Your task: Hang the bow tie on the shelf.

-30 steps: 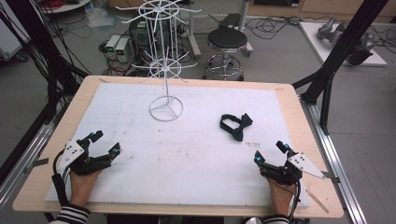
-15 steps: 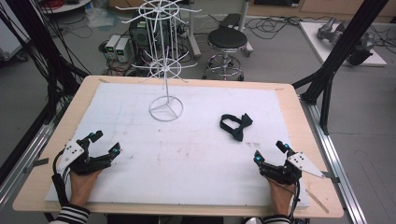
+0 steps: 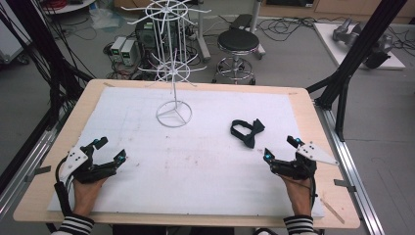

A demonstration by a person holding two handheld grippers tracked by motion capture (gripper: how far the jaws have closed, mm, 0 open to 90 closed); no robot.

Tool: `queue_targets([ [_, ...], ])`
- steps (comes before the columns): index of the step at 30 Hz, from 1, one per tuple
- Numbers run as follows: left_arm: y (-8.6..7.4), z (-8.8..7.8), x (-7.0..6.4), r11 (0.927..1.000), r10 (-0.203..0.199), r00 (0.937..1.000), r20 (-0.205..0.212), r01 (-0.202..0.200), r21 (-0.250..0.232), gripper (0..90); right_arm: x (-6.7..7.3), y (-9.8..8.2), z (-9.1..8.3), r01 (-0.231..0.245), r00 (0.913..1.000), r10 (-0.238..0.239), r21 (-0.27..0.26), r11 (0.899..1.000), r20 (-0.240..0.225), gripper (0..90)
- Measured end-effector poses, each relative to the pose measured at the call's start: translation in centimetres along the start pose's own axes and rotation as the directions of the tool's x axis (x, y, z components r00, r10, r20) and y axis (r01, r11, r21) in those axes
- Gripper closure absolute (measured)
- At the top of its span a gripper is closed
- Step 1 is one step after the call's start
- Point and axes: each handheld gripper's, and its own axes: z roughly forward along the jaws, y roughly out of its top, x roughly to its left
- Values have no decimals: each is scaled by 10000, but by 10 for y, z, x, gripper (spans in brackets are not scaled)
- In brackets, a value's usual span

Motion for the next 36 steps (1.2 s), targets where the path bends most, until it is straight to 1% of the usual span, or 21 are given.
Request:
queue_targets([
  [1,0,0,0,10000,-3,10000,5,3,7,154,0,5,2,65,9999,-63,158,9999,-122,37],
  [2,0,0,0,10000,-12,10000,4,12,-1,154,0,5,2,65,9999,-63,158,9999,-122,37],
  [4,0,0,0,10000,-12,10000,4,12,-1,154,0,20,8,363,9988,-352,350,9987,-328,41],
  [7,0,0,0,10000,-15,10000,20,15,5,154,-1,32,15,553,9973,-525,542,9970,-516,41],
  [8,0,0,0,10000,-14,10000,26,14,19,154,-1,35,17,584,9968,-543,711,9958,-579,41],
  [10,0,0,0,10000,-19,10000,29,19,18,154,0,41,23,919,9942,-866,847,9922,-642,41],
  [15,0,0,0,10000,-13,10000,31,13,68,154,0,52,37,956,9926,-850,1260,9874,-865,40],
  [16,0,0,0,10000,-24,10000,29,24,53,154,0,52,37,956,9926,-850,1260,9874,-865,40],
  [17,0,0,0,10000,-20,10000,30,20,44,154,0,54,40,1009,9918,-891,1332,9859,-920,40],
  [19,0,0,0,10000,4,10000,25,-4,23,155,0,58,49,1002,9912,-838,1669,9809,-1026,40],
  [20,0,0,0,10000,6,10000,27,-6,22,155,0,58,49,1002,9912,-838,1669,9809,-1026,40],
  [21,0,0,0,10000,5,10000,27,-5,24,155,0,60,56,1088,9902,-889,1950,9748,-1077,40],
  [22,0,0,0,10000,4,10000,27,-4,28,155,-1,61,59,1189,9893,-986,2020,9721,-1079,40],
  [25,0,1,0,10000,-10,10000,36,9,64,154,-1,65,68,1446,9857,-1166,2550,9561,-1216,40],
  [26,0,1,0,10000,-19,10000,30,19,56,155,-1,66,70,1436,9855,-1127,2693,9523,-1268,40],
  [27,0,1,0,10000,-20,10000,38,19,68,155,-2,67,73,1462,9848,-1136,2753,9502,-1311,40],
  [29,0,1,0,10000,-22,10000,28,22,65,155,-3,67,75,1454,9845,-1112,2773,9497,-1354,40],
  [30,0,1,0,10000,-17,10000,33,16,72,155,-4,68,81,1378,9852,-1007,2924,9463,-1385,40],
  [33,0,1,0,9999,-19,10000,48,18,111,156,-3,68,90,1609,9815,-1144,3377,9274,-1535,40],
  [35,1,1,1,9999,-34,10000,55,33,131,156,-2,71,97,1732,9794,-1219,3590,9171,-1611,40],
  [36,1,1,1,9999,-51,10000,44,50,128,156,-2,71,97,1732,9794,-1219,3590,9171,-1611,40],
])
